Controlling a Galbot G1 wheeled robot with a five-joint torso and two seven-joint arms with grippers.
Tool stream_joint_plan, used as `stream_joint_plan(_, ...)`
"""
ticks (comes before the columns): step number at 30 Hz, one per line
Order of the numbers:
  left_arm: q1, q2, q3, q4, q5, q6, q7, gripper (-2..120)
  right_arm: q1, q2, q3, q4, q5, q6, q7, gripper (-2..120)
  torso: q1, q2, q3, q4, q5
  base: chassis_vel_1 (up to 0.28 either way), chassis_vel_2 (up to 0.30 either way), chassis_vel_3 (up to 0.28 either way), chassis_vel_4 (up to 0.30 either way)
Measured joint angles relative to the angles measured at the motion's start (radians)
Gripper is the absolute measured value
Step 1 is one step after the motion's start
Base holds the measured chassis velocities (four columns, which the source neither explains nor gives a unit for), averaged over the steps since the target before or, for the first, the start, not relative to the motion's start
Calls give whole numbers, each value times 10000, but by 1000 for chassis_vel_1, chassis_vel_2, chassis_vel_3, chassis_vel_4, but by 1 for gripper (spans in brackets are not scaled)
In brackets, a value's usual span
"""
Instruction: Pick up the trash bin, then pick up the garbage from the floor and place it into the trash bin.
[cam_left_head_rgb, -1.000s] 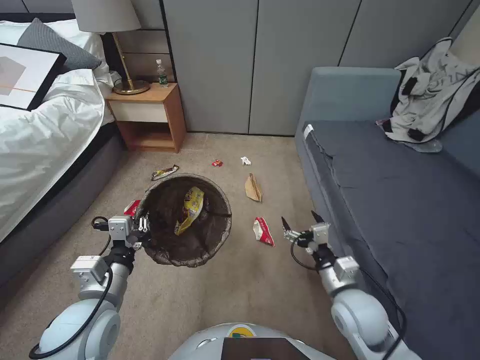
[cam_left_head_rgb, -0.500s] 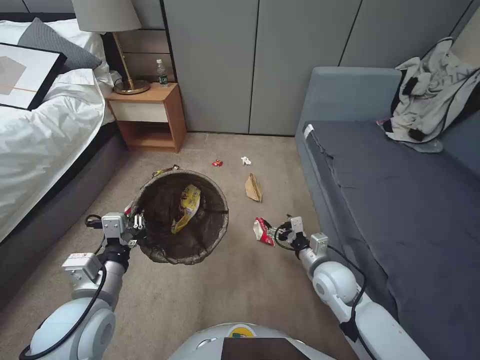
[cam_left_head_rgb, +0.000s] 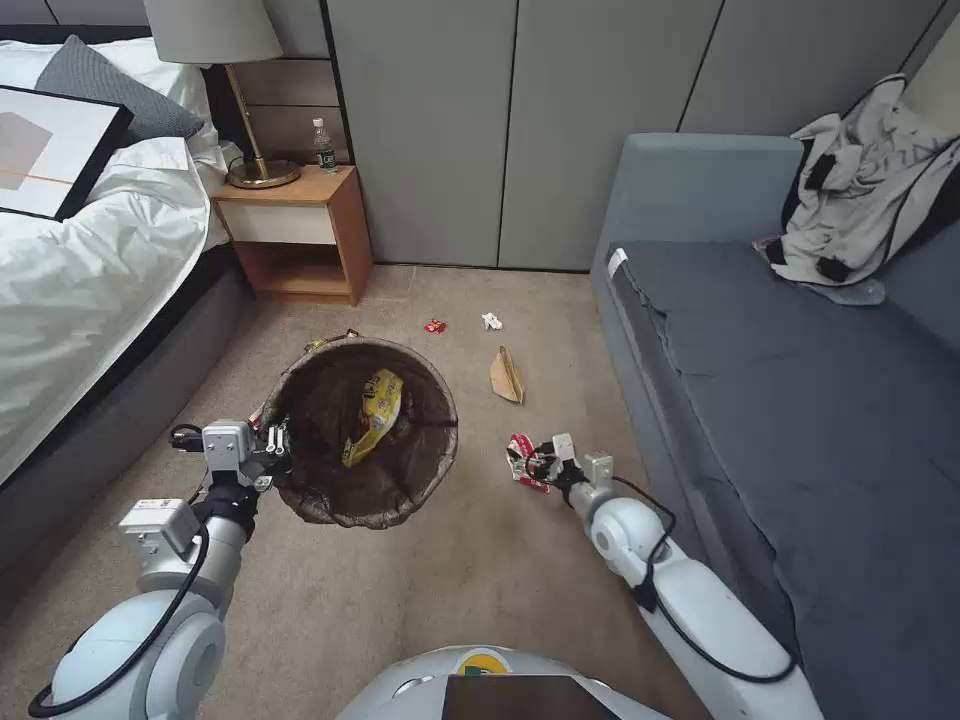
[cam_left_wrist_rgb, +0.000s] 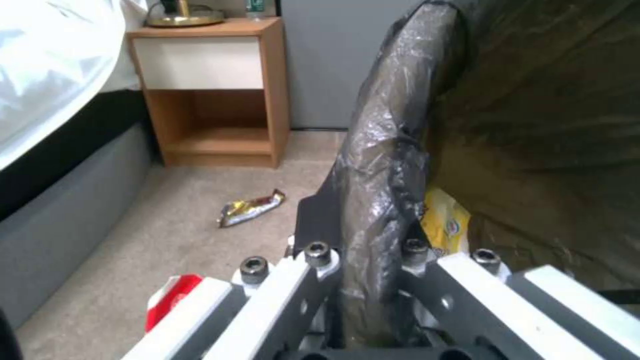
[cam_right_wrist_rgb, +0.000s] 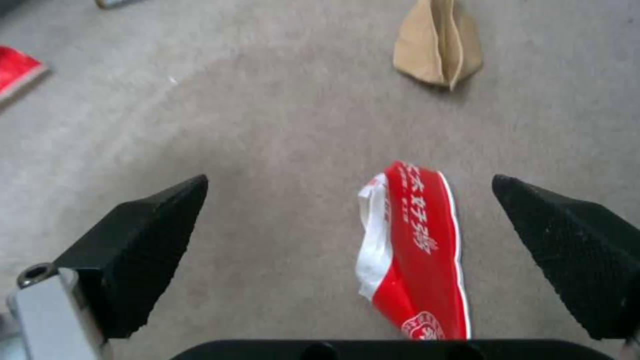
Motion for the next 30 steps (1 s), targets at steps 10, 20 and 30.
stream_joint_plan(10,-103,39,164,37,20,128,22,2,840,558,-375,-1970,-406,299,93,100,0,0,0,0,1,0,0,0,0)
stream_joint_plan(20,-119,82,206,84,27,129,118,2,1317,1136,-448,-3419,-774,580,99,100,0,0,0,0,1,0,0,0,0)
stream_joint_plan(30,-116,224,181,106,23,68,172,2,1931,2039,-279,-4920,-1625,1016,-102,100,0,0,0,0,1,0,0,0,0)
